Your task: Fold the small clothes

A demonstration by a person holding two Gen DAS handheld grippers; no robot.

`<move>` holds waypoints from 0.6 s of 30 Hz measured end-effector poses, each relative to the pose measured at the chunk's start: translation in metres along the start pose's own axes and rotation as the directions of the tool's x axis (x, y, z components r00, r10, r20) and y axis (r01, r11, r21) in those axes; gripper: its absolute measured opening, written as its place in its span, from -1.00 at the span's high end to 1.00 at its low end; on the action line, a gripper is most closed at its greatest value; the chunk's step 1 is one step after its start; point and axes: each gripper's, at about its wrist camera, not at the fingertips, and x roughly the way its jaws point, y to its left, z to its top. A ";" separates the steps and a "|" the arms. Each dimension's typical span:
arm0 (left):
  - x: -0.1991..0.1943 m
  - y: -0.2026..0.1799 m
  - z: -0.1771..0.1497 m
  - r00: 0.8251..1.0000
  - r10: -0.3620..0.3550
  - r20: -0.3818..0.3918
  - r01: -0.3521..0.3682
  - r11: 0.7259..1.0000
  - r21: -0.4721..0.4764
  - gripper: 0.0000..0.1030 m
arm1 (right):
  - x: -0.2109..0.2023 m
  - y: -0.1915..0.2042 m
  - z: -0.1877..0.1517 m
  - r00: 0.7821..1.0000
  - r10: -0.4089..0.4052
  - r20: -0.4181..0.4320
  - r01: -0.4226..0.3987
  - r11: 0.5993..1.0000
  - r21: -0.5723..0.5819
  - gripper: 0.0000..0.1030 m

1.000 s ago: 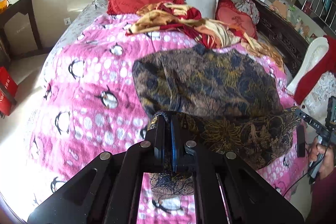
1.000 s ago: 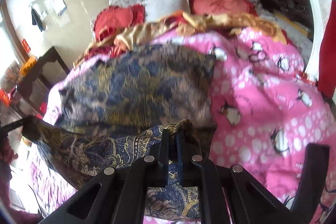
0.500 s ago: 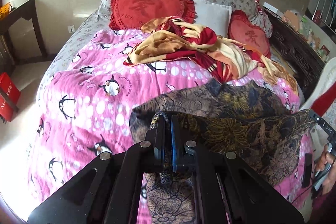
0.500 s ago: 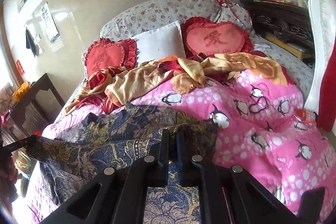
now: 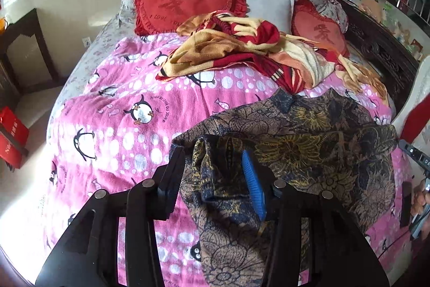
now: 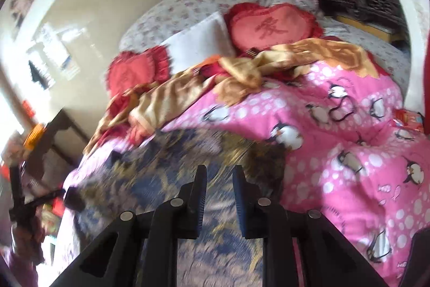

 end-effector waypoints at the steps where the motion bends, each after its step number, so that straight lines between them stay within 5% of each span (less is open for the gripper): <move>1: -0.007 -0.005 -0.006 1.000 0.000 0.016 0.000 1.000 0.030 0.15 | 0.000 0.005 -0.008 0.999 0.022 -0.024 -0.022 0.999 -0.029 0.65; 6: 0.012 -0.031 -0.039 0.995 -0.024 -0.094 0.037 0.990 0.137 0.14 | 0.032 0.023 -0.046 0.985 -0.083 -0.150 0.047 0.972 -0.228 0.65; 11: 0.066 -0.046 -0.050 0.975 0.047 -0.215 0.000 0.977 0.214 0.14 | 0.054 0.016 -0.036 0.990 -0.084 -0.110 0.061 0.979 -0.194 0.65; 16: 0.075 -0.028 0.005 0.988 -0.026 -0.151 0.036 0.997 0.067 0.15 | 0.070 0.030 0.008 0.999 -0.051 -0.011 0.048 0.981 -0.187 0.65; 18: 0.071 -0.014 0.035 0.997 -0.031 -0.077 0.031 0.999 -0.010 0.15 | 0.074 0.036 0.028 0.999 -0.028 0.039 0.034 0.987 -0.159 0.42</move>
